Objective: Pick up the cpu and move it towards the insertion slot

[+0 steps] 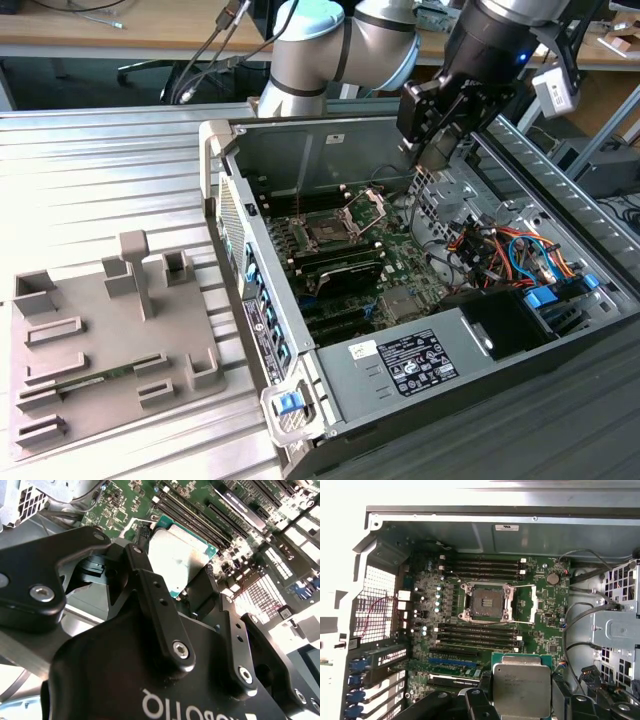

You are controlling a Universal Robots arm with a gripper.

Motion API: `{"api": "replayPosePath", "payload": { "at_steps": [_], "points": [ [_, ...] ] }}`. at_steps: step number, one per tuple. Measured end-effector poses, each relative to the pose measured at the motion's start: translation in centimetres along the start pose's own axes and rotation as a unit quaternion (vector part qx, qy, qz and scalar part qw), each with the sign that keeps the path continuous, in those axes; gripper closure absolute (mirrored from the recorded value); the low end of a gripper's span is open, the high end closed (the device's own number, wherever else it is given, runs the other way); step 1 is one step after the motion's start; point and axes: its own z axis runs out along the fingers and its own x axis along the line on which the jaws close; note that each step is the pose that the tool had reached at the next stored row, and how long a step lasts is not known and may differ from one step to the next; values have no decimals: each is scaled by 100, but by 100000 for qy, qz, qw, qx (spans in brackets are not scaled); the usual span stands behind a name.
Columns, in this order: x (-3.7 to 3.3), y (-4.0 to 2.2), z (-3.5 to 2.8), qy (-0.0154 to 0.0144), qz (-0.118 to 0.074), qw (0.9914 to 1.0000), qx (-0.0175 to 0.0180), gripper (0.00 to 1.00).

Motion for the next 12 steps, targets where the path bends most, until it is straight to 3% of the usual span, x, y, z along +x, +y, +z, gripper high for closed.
{"api": "replayPosePath", "payload": {
  "at_steps": [12],
  "points": [
    [-8,-2,27,0,0,100000,-3,45]
  ]
}}
